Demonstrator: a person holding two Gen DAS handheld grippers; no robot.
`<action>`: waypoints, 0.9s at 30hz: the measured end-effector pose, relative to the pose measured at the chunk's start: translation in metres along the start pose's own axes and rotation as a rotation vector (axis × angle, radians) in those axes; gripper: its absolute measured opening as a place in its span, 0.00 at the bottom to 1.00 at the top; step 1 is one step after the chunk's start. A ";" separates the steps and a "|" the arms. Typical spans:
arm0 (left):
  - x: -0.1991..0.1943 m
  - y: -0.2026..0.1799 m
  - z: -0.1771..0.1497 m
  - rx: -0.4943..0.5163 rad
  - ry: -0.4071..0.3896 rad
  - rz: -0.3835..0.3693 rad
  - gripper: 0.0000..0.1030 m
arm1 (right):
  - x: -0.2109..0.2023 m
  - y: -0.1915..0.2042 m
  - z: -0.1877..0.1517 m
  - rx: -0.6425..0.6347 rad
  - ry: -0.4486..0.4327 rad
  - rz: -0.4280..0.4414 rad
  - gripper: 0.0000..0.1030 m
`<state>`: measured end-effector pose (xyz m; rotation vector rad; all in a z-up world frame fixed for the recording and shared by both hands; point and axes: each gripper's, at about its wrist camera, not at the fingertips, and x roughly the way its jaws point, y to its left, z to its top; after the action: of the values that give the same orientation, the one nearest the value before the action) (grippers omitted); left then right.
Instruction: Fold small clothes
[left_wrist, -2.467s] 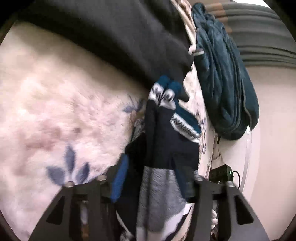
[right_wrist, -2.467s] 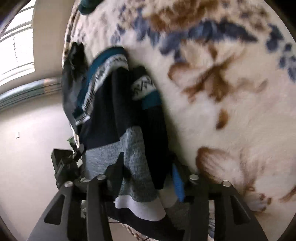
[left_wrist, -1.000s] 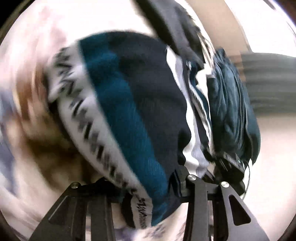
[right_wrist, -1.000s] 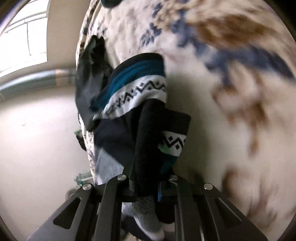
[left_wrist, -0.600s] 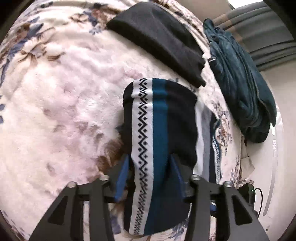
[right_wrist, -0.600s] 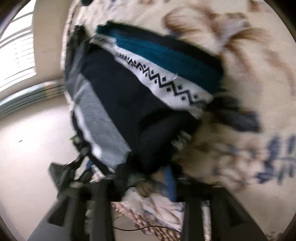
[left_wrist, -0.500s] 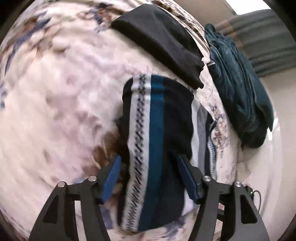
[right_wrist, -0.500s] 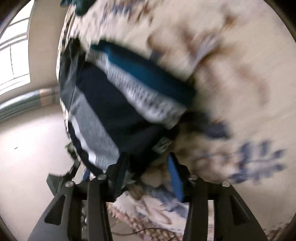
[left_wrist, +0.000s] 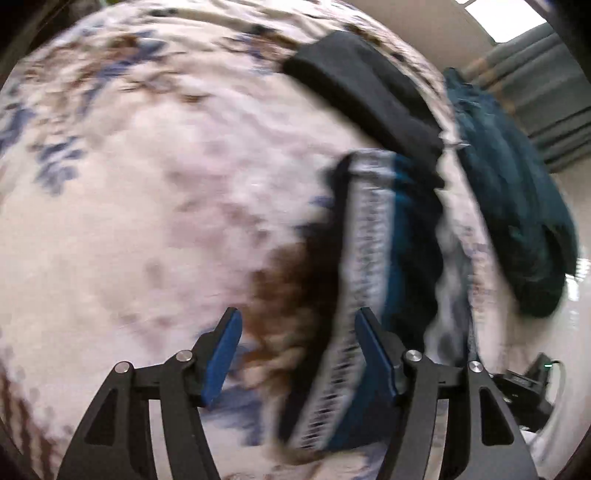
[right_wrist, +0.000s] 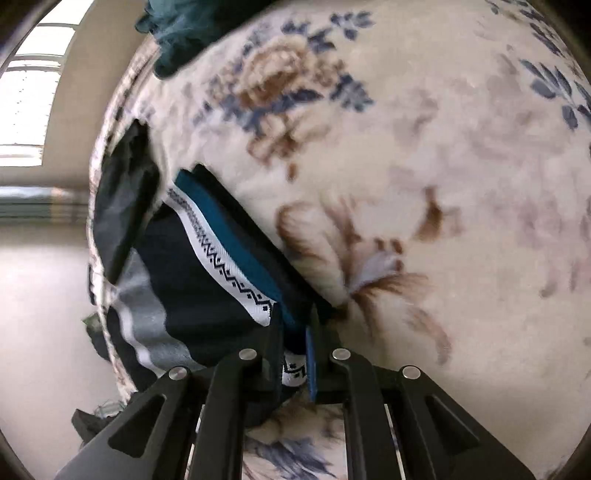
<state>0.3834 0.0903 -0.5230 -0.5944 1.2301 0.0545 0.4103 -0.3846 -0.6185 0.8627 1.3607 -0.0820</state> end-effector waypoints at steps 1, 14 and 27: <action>0.004 0.005 -0.004 -0.005 0.010 0.051 0.60 | 0.006 0.002 0.002 -0.021 0.045 -0.031 0.19; 0.057 0.035 -0.030 0.012 0.049 0.279 1.00 | 0.029 0.115 0.084 -0.308 0.006 -0.026 0.70; 0.030 0.015 0.012 -0.049 0.000 0.305 1.00 | 0.059 0.166 0.107 -0.412 -0.156 -0.133 0.08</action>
<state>0.3987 0.1000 -0.5530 -0.4443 1.3139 0.3416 0.5991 -0.3057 -0.5934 0.4111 1.2290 0.0280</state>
